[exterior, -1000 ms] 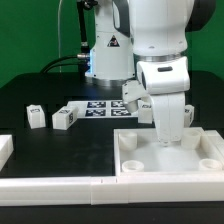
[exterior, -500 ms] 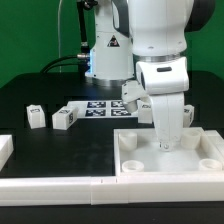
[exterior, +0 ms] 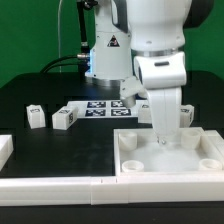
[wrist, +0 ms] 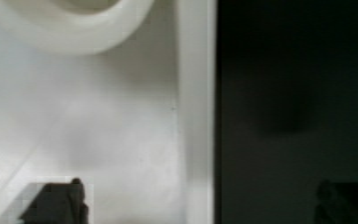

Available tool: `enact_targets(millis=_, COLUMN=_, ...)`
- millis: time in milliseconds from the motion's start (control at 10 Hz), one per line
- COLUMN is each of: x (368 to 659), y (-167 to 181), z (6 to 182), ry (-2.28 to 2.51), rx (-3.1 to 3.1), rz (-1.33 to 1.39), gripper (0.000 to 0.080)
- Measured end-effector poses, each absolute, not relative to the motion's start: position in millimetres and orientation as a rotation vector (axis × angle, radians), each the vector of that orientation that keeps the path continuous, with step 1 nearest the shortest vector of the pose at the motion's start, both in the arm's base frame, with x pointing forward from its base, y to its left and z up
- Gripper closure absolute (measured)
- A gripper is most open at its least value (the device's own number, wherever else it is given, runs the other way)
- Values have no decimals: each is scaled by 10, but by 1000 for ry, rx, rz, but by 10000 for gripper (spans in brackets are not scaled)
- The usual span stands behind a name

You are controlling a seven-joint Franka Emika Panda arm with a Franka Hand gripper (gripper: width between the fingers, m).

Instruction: Assemble one leg

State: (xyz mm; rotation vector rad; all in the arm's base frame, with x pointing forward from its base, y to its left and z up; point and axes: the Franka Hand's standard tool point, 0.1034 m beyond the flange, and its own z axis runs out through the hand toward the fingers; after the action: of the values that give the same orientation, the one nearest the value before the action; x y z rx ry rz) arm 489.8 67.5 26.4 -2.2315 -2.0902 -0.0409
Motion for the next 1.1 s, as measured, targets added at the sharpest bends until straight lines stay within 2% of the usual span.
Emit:
enact_targets(millis=200, x=4879, y=659, z=541, ry=-2078, rx=-2293, rz=-67, gripper=150)
enact_targets(millis=300, x=4854, y=658, z=583, ry=-2054, rx=-2321, rz=-67, gripper=150)
enact_targets(millis=600, x=4845, y=651, z=556, ry=-1942, rx=-2407, rz=-60, gripper=150)
enact_targets(millis=1100, x=4836, y=670, z=550, ry=-1246, rx=-2810, rz=-43, gripper=150)
